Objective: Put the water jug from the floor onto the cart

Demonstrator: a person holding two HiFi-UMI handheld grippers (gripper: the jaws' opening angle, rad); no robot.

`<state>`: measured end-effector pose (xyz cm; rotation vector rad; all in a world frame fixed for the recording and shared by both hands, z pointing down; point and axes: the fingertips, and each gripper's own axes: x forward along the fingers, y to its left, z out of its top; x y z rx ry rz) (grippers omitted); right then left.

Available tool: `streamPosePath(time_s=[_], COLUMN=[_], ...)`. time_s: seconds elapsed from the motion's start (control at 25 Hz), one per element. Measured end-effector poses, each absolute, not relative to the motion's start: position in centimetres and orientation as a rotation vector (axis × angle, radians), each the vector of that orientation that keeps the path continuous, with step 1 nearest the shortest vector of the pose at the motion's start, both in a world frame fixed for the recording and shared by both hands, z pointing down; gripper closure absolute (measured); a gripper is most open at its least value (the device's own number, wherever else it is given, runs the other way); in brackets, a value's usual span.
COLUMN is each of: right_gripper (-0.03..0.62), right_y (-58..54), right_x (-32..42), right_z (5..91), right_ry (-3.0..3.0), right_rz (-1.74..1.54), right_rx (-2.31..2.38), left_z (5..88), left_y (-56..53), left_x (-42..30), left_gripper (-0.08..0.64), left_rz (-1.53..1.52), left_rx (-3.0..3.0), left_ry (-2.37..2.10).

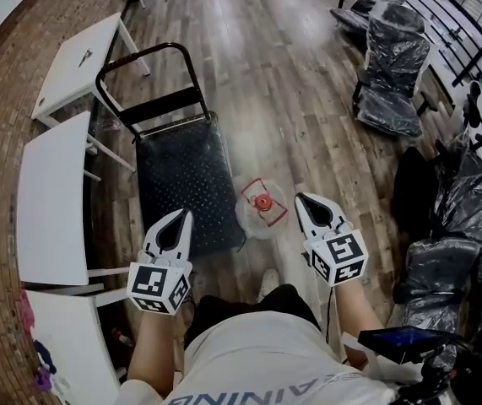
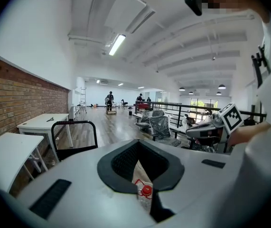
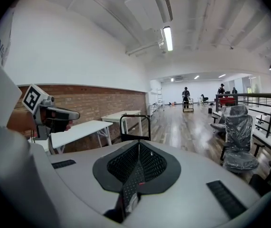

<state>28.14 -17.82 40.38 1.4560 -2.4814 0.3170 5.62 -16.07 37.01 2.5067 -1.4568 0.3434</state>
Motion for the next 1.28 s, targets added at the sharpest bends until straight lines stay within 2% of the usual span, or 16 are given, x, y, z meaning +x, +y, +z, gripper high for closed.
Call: streamPosePath(time_s=[0.2, 0.4, 0.88, 1.28], right_gripper=[0.584, 0.555, 0.431, 0.307], right_y=[-19.6, -20.9, -24.0, -24.3], right_x=[29.2, 28.6, 26.0, 25.4], right_z=[44.7, 48.0, 56.7, 70.6], right_ry=[-2.399, -2.317, -2.177, -2.047], right_rz=[0.421, 0.478, 0.564, 0.699], right_rx=[1.501, 1.523, 1.517, 1.376], left_z=[39.1, 41.5, 46.7, 52.4], left_y=[-17.9, -20.2, -22.7, -21.8], left_x=[6.1, 5.5, 1.5, -0.7], left_gripper=[0.560, 0.560, 0.560, 0.560], left_rz=[0.395, 0.404, 0.490, 0.571], left_rx=[2.501, 2.514, 2.487, 2.397], left_ry=[-1.421, -1.361, -1.303, -1.329])
